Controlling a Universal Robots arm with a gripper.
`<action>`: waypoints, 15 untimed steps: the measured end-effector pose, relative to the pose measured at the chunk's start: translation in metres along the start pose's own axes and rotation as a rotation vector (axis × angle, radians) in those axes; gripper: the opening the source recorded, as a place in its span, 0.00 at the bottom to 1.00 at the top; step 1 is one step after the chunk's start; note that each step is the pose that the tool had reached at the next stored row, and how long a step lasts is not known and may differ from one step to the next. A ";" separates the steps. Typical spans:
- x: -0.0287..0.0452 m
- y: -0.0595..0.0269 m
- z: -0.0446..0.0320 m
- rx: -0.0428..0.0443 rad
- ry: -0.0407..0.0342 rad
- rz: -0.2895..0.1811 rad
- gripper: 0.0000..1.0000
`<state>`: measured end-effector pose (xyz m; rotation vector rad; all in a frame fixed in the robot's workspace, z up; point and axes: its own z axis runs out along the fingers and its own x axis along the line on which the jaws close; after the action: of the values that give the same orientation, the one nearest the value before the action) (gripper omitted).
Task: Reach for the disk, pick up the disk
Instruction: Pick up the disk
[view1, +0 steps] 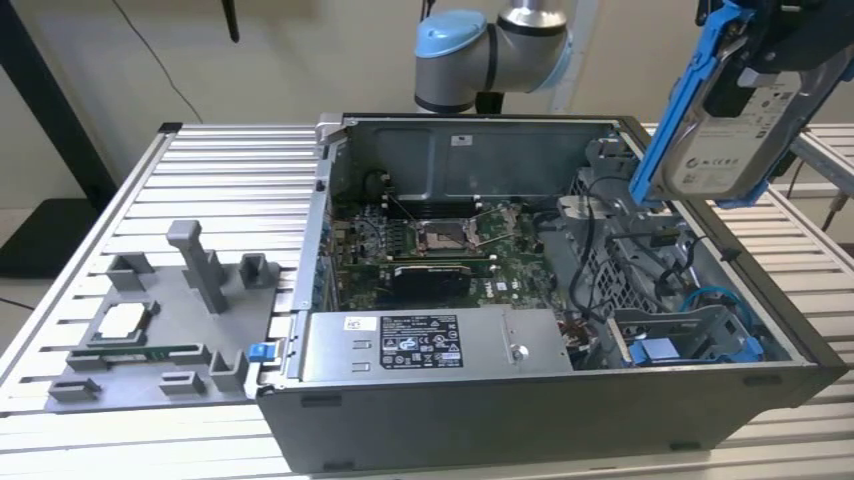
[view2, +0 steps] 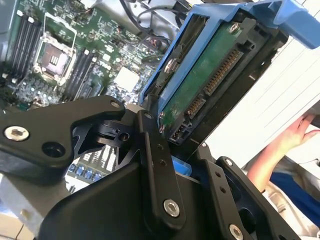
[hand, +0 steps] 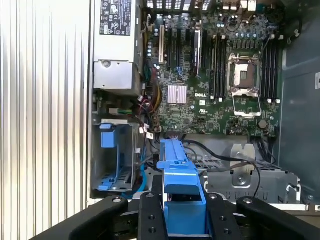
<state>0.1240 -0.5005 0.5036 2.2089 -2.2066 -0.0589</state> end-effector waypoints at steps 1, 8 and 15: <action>0.0025 0.0005 0.0002 0.0000 0.0000 0.000 0.00; 0.0185 0.0030 0.0015 0.0000 0.0001 0.000 0.00; 0.0340 0.0076 0.0036 0.0000 0.0000 0.000 0.00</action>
<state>0.1163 -0.5345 0.4998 2.2089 -2.2066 -0.0589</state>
